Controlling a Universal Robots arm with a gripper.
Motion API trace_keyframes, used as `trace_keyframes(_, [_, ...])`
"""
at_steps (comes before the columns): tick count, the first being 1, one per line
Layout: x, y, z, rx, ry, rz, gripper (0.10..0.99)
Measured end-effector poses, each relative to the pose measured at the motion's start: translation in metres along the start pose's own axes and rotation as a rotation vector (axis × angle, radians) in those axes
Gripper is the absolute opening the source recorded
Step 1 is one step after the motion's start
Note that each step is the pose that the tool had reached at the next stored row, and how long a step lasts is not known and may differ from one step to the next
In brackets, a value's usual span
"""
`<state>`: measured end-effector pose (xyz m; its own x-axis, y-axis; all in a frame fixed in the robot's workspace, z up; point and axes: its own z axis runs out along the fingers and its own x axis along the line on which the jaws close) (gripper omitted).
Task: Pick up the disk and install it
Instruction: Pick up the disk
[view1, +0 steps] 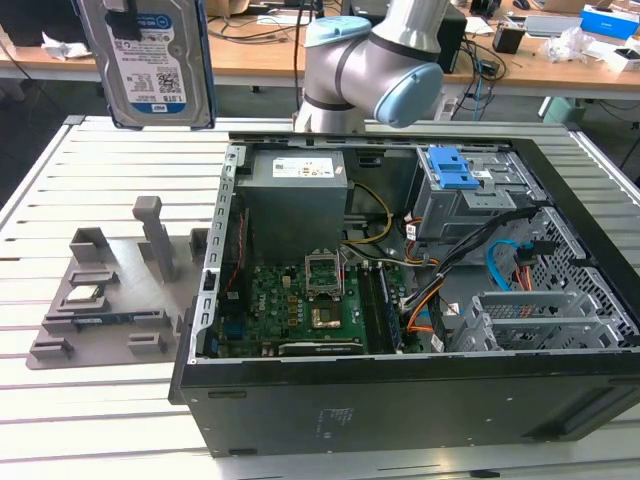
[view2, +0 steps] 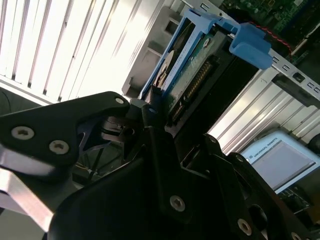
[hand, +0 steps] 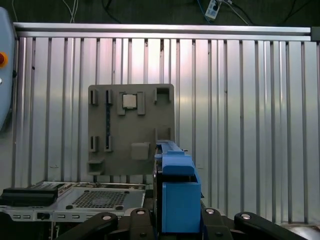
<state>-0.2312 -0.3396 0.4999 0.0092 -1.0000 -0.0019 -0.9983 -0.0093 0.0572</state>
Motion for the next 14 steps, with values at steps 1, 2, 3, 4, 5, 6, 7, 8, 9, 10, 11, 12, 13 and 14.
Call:
trace_keyframes(1, [0.0000, -0.0046, -0.0002, 0.000, -0.0001, 0.000, 0.361])
trace_keyframes(2, [0.0001, -0.0068, -0.0003, 0.000, -0.0001, 0.000, 0.361])
trace_keyframes(3, [0.0001, -0.0089, -0.0005, 0.000, -0.0001, 0.000, 0.361])
trace_keyframes(4, [0.0001, -0.0105, -0.0006, 0.000, 0.0000, 0.000, 0.361])
trace_keyframes(5, [0.0001, -0.0119, -0.0006, 0.000, 0.0000, 0.000, 0.361])
trace_keyframes(6, [0.0002, -0.0150, -0.0008, 0.000, 0.0000, 0.000, 0.361])
trace_keyframes(7, [0.0002, -0.0172, -0.0009, 0.000, -0.0001, 0.000, 0.361])
trace_keyframes(8, [0.0002, -0.0197, -0.0011, 0.000, -0.0001, 0.000, 0.361])
trace_keyframes(9, [0.0002, -0.0233, -0.0013, 0.000, 0.0000, 0.000, 0.361])
trace_keyframes(10, [0.0002, -0.0254, -0.0014, 0.000, 0.0000, 0.000, 0.361])
trace_keyframes(11, [0.0003, -0.0278, -0.0016, 0.000, 0.0000, 0.000, 0.361])
trace_keyframes(12, [0.0003, -0.0299, -0.0017, 0.000, 0.0000, 0.000, 0.361])
trace_keyframes(13, [0.0003, -0.0332, -0.0019, 0.000, 0.0000, 0.000, 0.361])
trace_keyframes(14, [0.0004, -0.0351, -0.0020, 0.000, 0.0000, 0.000, 0.361])
